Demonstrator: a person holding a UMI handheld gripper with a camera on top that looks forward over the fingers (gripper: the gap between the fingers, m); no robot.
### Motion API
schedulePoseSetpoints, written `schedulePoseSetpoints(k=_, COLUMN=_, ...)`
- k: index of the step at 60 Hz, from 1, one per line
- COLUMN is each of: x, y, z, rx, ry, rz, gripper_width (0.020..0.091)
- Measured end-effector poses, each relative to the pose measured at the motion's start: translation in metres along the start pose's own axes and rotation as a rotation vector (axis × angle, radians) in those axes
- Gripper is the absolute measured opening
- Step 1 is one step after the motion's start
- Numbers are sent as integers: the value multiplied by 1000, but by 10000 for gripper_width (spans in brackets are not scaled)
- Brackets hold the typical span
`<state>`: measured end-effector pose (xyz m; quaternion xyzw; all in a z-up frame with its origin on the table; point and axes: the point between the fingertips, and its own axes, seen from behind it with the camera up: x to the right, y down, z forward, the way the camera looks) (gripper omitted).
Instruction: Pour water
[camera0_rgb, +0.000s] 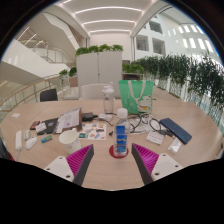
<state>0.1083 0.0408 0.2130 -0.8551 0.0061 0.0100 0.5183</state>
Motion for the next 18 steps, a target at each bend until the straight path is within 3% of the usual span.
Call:
schedulePoseSetpoints(k=10, x=-33, y=14, z=-85, rx=-30, ry=26, rz=-44, gripper_width=834)
schedulePoseSetpoints(k=18, x=-55, y=35, z=-146, rx=-100, ry=29, rz=-16, gripper_width=830)
